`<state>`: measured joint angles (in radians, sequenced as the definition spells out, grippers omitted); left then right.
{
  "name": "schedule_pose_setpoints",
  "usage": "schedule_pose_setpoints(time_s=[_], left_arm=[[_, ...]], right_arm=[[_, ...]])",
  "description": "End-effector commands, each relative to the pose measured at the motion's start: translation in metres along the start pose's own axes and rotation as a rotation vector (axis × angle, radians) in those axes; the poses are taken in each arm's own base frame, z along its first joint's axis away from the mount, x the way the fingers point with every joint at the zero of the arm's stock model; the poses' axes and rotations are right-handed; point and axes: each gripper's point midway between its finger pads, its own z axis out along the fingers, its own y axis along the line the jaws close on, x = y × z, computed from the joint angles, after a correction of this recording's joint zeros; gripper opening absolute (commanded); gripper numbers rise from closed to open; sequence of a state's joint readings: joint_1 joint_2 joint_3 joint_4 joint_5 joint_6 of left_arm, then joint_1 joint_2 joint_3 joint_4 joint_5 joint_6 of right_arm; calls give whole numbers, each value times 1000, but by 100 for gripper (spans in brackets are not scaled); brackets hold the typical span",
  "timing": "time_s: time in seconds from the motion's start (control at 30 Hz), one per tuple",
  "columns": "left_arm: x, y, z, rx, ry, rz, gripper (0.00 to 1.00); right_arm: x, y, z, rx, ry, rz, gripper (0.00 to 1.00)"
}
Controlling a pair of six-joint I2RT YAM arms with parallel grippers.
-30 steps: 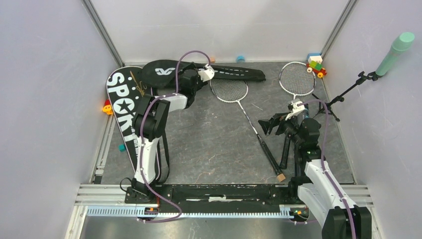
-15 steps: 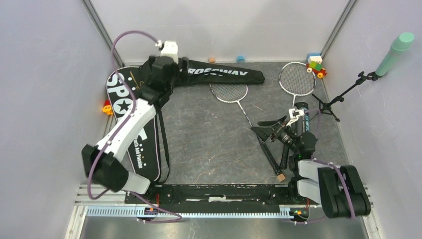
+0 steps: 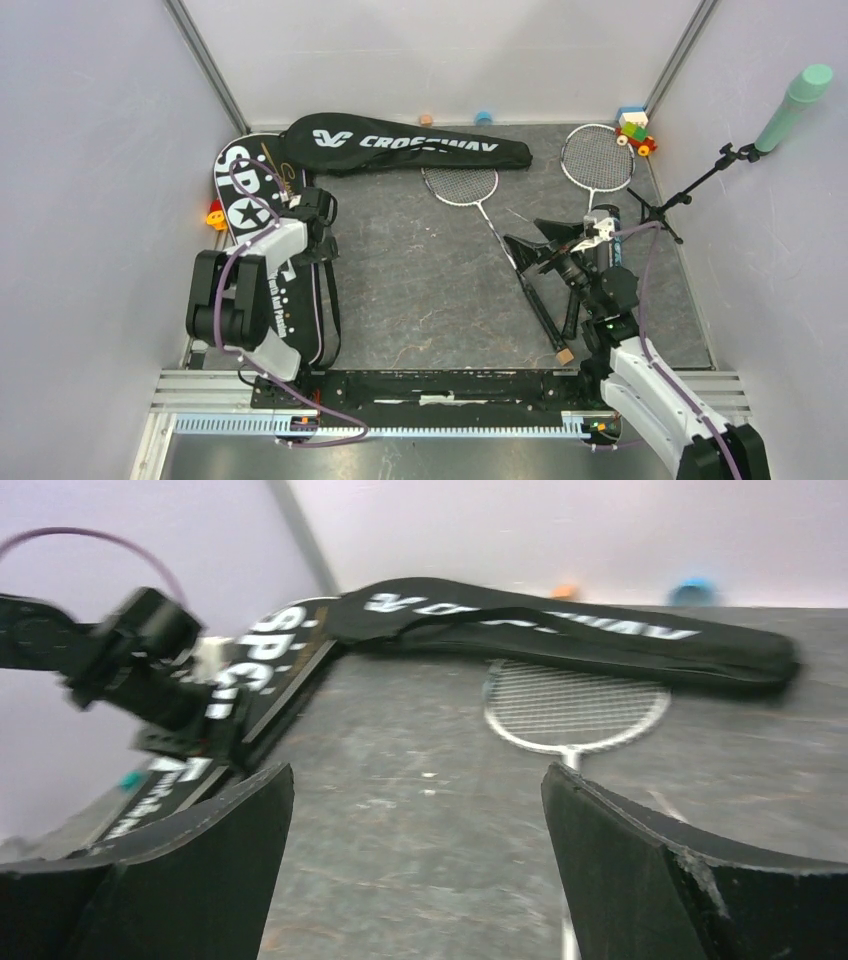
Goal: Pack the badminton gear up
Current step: Pick up the racket bag from the center of the board.
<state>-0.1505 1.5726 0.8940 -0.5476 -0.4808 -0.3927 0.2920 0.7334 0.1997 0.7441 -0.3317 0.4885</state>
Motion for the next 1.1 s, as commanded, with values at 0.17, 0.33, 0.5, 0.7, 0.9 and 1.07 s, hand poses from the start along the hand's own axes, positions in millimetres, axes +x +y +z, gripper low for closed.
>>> schedule_pose_setpoints(time_s=[0.17, 0.33, 0.5, 0.7, 0.9, 1.07], left_arm=[[-13, -21, 41, 142, 109, -163, 95], [-14, -34, 55, 254, 177, -191, 41], [-19, -30, 44, 280, 154, -190, 2], [-44, -21, -51, 439, -100, -299, 2], [-80, 45, -190, 501, -565, -567, 2], [-120, 77, -284, 612, -815, -582, 2]], right_arm=[[32, -52, -18, 252, 82, -100, 98], [32, -38, -16, 184, 67, -58, 99], [32, -40, -21, 201, 49, -49, 99], [36, 14, -19, -111, 51, -11, 99], [55, 27, -12, -193, 153, 85, 95], [56, 19, -9, -155, 166, 62, 95]])
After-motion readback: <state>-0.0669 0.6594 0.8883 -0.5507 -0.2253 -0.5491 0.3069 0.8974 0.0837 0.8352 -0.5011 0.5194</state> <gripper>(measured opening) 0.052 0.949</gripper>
